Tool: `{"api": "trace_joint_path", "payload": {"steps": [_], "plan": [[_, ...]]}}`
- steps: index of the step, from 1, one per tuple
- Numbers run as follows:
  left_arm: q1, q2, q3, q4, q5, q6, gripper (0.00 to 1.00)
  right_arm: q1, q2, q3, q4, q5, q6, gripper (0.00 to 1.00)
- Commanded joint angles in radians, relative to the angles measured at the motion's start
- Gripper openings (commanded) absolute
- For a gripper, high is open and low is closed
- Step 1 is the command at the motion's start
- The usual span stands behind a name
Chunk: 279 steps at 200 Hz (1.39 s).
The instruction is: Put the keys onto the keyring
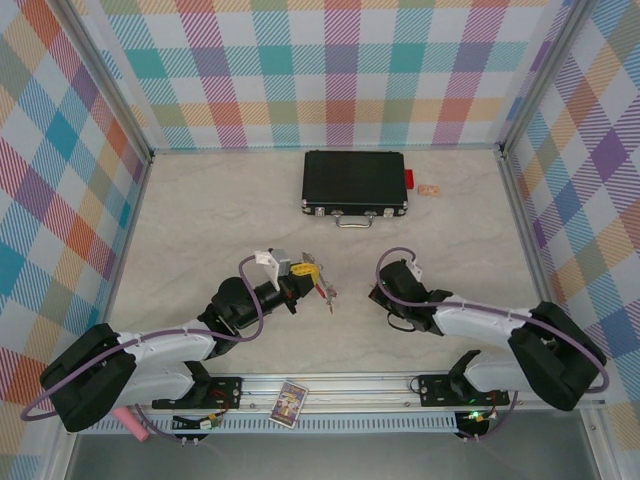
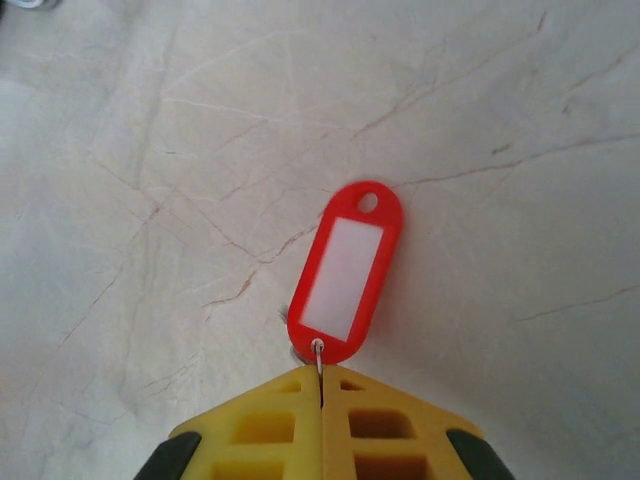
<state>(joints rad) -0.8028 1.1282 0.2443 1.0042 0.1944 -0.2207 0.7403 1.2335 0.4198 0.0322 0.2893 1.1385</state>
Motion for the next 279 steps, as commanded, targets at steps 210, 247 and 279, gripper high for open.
{"api": "trace_joint_path", "payload": {"steps": [210, 247, 279], "plan": [[-0.010, 0.096, 0.132, -0.027, 0.119, 0.315, 0.00, -0.009, -0.306, 0.192, -0.055, -0.386, -1.322, 0.00], [-0.010, 0.085, 0.095, 0.019, 0.105, 0.329, 0.00, 0.010, -0.227, 0.313, -0.148, -0.452, -1.461, 0.00], [-0.010, 0.055, 0.070, 0.044, 0.106, 0.320, 0.00, 0.042, -0.162, 0.387, -0.239, -0.441, -1.599, 0.00]]}}
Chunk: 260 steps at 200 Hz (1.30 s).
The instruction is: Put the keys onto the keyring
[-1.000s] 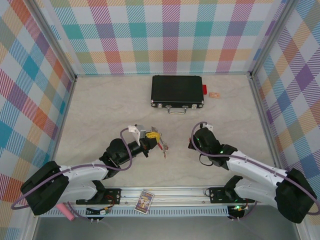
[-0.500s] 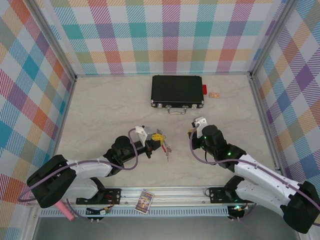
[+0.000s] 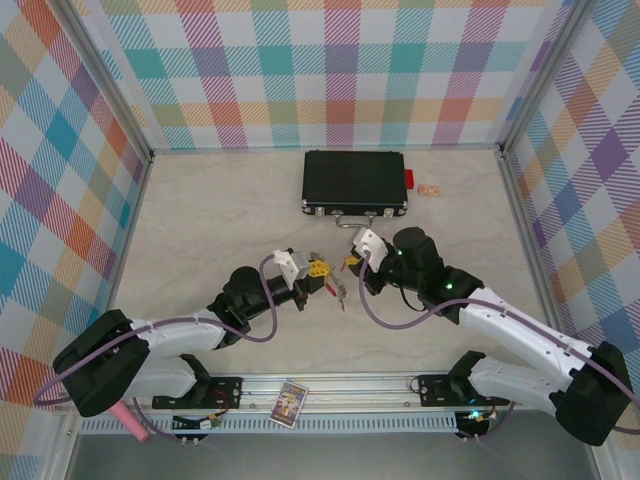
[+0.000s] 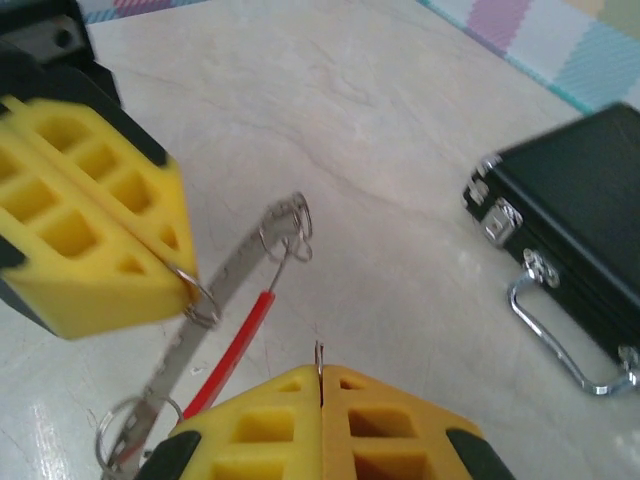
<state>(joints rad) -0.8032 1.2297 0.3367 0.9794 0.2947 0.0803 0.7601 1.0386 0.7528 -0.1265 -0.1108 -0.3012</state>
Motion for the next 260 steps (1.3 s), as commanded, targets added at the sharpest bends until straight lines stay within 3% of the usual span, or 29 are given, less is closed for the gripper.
{"api": "trace_joint_path", "payload": {"steps": [1, 31, 99, 260], "plan": [[-0.010, -0.048, -0.024, 0.068, 0.006, 0.018, 0.00, 0.022, 0.033, 0.055, -0.081, -0.041, -0.164, 0.00], [-0.012, -0.085, -0.036, 0.029, 0.004, -0.008, 0.00, 0.038, 0.043, 0.053, -0.085, -0.043, -0.245, 0.00], [-0.014, -0.086, -0.039, 0.030, 0.017, -0.019, 0.00, 0.044, 0.011, 0.018, -0.030, -0.072, -0.246, 0.00], [-0.016, -0.105, -0.031, -0.005, 0.030, -0.026, 0.00, 0.123, -0.001, 0.015, 0.014, 0.050, -0.286, 0.00]]}}
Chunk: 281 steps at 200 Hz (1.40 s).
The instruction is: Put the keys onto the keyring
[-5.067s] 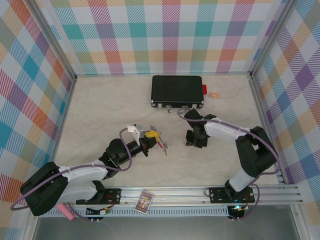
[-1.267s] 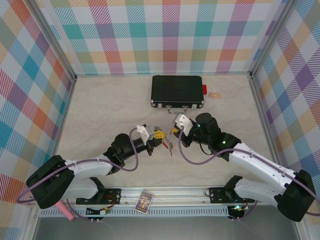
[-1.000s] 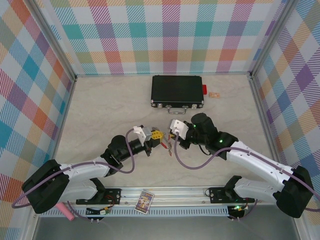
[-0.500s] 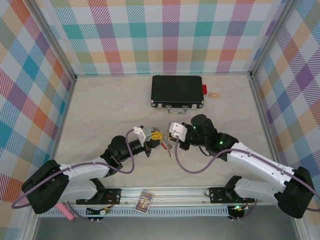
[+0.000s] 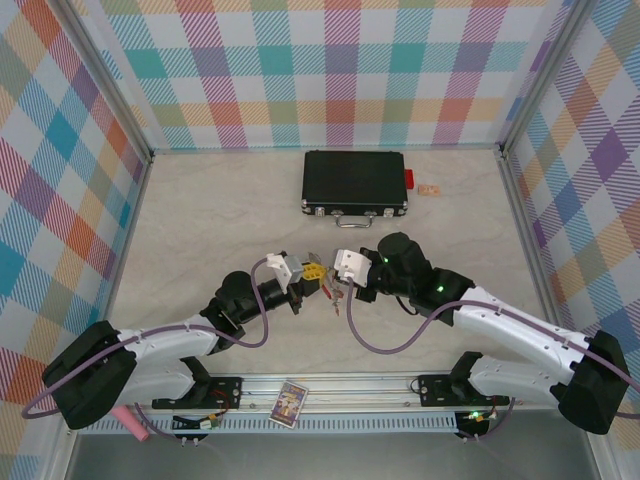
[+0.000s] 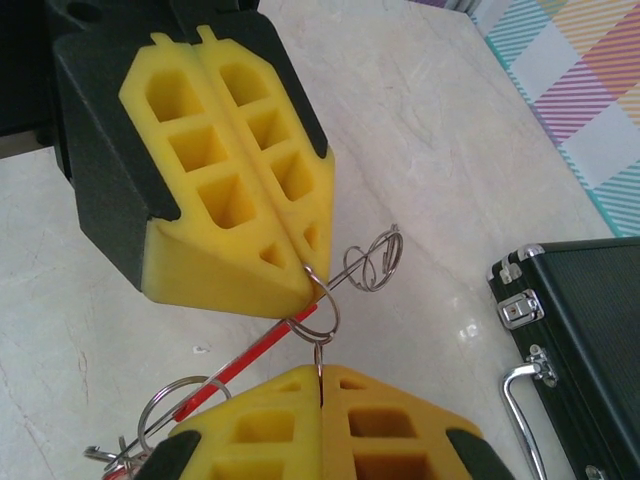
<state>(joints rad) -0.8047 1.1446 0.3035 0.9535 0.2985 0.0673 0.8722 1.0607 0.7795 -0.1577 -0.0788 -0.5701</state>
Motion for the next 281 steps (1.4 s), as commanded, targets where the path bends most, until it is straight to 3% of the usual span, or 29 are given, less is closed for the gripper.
{"api": "trace_joint_path", "payload": {"steps": [1, 212, 281], "plan": [[-0.015, -0.020, 0.002, 0.021, 0.026, -0.013, 0.00, 0.010, -0.023, -0.012, 0.046, 0.018, -0.017, 0.00], [-0.016, -0.036, 0.005, 0.000, 0.009, -0.019, 0.00, 0.073, -0.005, -0.038, 0.018, 0.050, -0.043, 0.00], [-0.016, -0.032, -0.009, 0.051, -0.011, -0.041, 0.00, 0.091, 0.011, -0.052, 0.058, 0.052, 0.023, 0.00]]}}
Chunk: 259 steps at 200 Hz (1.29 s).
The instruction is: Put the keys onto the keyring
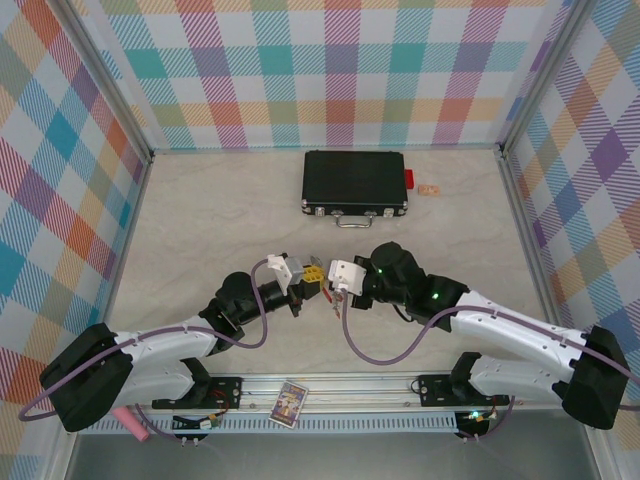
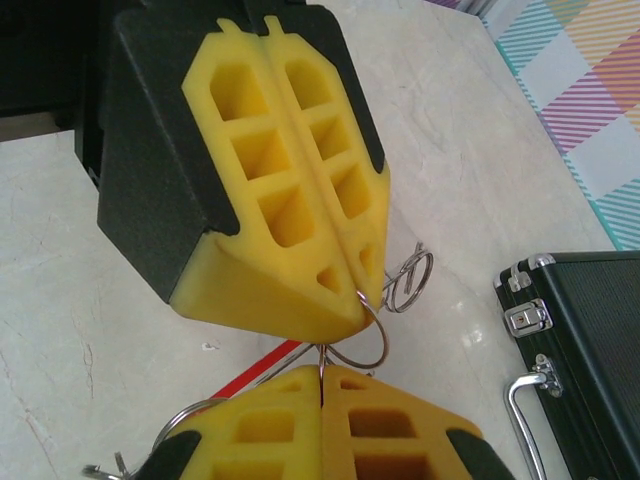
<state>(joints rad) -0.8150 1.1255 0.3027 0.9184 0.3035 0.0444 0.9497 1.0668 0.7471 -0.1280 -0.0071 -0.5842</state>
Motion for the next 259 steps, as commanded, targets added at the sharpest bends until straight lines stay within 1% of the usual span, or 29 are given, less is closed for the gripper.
{"api": "trace_joint_path", "payload": {"steps": [1, 13, 21, 26, 30, 43, 61, 70, 76, 79, 80, 81, 85, 107, 126, 145, 153, 167, 183, 223, 239, 259], "plan": [[-0.006, -0.014, -0.011, 0.090, -0.017, -0.018, 0.00, 0.014, 0.004, -0.020, 0.030, -0.019, 0.040, 0.00], [-0.006, -0.013, -0.020, 0.119, -0.022, -0.028, 0.00, 0.014, -0.004, -0.032, 0.044, -0.009, 0.070, 0.04], [-0.006, -0.014, -0.023, 0.134, -0.025, -0.038, 0.00, 0.014, -0.013, -0.044, 0.057, 0.007, 0.103, 0.14], [-0.006, -0.014, -0.024, 0.142, -0.026, -0.043, 0.00, 0.014, -0.020, -0.051, 0.063, 0.014, 0.126, 0.16], [-0.006, -0.013, -0.024, 0.146, -0.026, -0.044, 0.00, 0.014, -0.028, -0.058, 0.070, 0.018, 0.140, 0.16], [-0.006, -0.012, -0.023, 0.157, -0.026, -0.050, 0.00, 0.014, -0.054, -0.087, 0.088, 0.025, 0.171, 0.11], [-0.007, -0.010, -0.019, 0.169, -0.023, -0.057, 0.00, 0.014, -0.090, -0.132, 0.125, 0.050, 0.207, 0.11], [-0.006, -0.009, -0.018, 0.173, -0.017, -0.059, 0.00, 0.014, -0.106, -0.149, 0.135, 0.068, 0.220, 0.14], [-0.006, -0.008, -0.016, 0.176, -0.013, -0.061, 0.00, 0.013, -0.114, -0.157, 0.142, 0.086, 0.233, 0.18], [-0.007, -0.007, -0.016, 0.177, -0.011, -0.060, 0.00, 0.014, -0.118, -0.160, 0.144, 0.097, 0.244, 0.22], [-0.006, -0.006, -0.016, 0.178, -0.010, -0.061, 0.00, 0.014, -0.121, -0.163, 0.146, 0.105, 0.250, 0.26], [-0.006, -0.006, -0.014, 0.178, -0.009, -0.061, 0.00, 0.014, -0.123, -0.163, 0.147, 0.109, 0.251, 0.28], [-0.006, -0.005, -0.014, 0.179, -0.009, -0.061, 0.00, 0.014, -0.129, -0.166, 0.148, 0.124, 0.266, 0.32], [-0.007, 0.016, -0.006, 0.197, -0.008, -0.063, 0.00, 0.012, -0.167, -0.186, 0.159, 0.155, 0.311, 0.32], [-0.005, 0.050, 0.008, 0.228, -0.006, -0.077, 0.00, 0.009, -0.207, -0.205, 0.183, 0.210, 0.398, 0.33], [-0.005, 0.095, 0.023, 0.279, 0.002, -0.109, 0.00, -0.009, -0.246, -0.222, 0.196, 0.231, 0.477, 0.35], [-0.005, 0.113, 0.030, 0.305, 0.007, -0.127, 0.00, -0.022, -0.262, -0.228, 0.204, 0.228, 0.539, 0.35], [-0.004, 0.144, 0.047, 0.349, 0.013, -0.161, 0.00, -0.055, -0.293, -0.235, 0.217, 0.205, 0.606, 0.36], [-0.002, 0.172, 0.068, 0.390, 0.029, -0.202, 0.00, -0.109, -0.327, -0.244, 0.239, 0.139, 0.676, 0.36], [0.001, 0.190, 0.129, 0.404, 0.083, -0.287, 0.00, -0.310, -0.353, -0.258, 0.321, -0.140, 0.875, 0.36], [0.003, 0.189, 0.150, 0.404, 0.118, -0.320, 0.00, -0.346, -0.341, -0.259, 0.361, -0.208, 0.913, 0.36], [0.003, 0.191, 0.173, 0.403, 0.145, -0.358, 0.00, -0.359, -0.317, -0.248, 0.390, -0.258, 0.929, 0.36]]}}
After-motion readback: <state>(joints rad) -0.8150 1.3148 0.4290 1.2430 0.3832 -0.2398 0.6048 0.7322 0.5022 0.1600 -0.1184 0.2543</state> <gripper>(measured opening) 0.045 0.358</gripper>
